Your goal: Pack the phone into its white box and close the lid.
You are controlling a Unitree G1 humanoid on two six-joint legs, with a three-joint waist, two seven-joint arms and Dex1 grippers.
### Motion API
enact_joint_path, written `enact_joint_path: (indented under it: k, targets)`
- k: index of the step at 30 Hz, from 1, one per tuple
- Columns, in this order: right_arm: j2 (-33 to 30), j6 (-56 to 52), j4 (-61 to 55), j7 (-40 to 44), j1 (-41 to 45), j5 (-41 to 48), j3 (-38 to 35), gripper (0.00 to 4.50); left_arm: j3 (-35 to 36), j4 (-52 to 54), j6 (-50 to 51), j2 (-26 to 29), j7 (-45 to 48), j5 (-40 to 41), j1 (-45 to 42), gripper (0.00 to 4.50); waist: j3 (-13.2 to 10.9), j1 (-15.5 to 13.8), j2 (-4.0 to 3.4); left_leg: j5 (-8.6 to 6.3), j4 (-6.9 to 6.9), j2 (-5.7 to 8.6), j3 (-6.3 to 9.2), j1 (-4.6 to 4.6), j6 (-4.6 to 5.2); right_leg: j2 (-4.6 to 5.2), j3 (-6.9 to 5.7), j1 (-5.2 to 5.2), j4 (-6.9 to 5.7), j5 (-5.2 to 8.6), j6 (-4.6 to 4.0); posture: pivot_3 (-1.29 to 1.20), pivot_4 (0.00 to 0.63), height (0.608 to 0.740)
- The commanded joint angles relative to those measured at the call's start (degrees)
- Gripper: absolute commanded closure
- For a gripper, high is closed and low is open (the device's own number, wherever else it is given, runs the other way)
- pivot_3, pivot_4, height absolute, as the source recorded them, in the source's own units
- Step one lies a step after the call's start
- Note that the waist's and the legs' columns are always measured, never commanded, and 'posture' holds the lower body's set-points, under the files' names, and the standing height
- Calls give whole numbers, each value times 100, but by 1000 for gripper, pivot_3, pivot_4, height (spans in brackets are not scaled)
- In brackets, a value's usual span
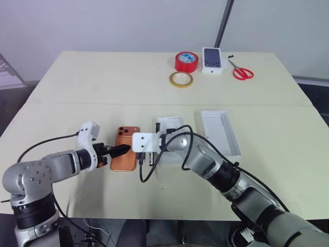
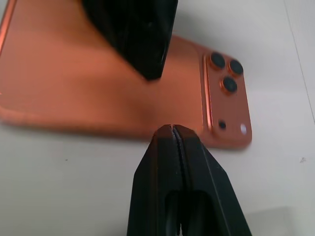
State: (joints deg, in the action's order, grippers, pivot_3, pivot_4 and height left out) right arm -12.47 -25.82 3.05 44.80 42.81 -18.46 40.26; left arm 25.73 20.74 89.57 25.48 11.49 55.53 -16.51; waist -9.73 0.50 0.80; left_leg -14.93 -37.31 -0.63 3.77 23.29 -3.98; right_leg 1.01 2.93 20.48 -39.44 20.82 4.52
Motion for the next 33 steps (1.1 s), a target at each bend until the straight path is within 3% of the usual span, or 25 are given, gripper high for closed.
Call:
enact_joint_path:
  k: [1,13,23,33]
  targets:
    - [-3,90,-71,22,21,-66,-86,4465,-349,-235,293,-255,-185,508,58,0,0,8,0,0,0,0,0,0,0,0,0,0,0,0,0,0,150,740]
    - [-60,146,-97,18,-53,-220,-106,4465,-12,-586,293,-455,-1148,1408,-117,0,1,35,2,1,0,0,4,0,-1,-3,-2,1,0,0,0,0,150,740]
    - [-1344,71,-1329,1151,94,-523,-85,4465,79,-513,59,325,-830,1064,248,0,1,104,2,9,14,-9,4,-5,-16,-15,0,3,5,0,0,0,150,740]
    - [-1404,576,-1324,1462,51,-868,123,4465,-176,-573,-323,882,-305,892,387,0,1,200,2,9,23,-23,6,-10,-16,-26,2,3,5,1,-1,0,150,740]
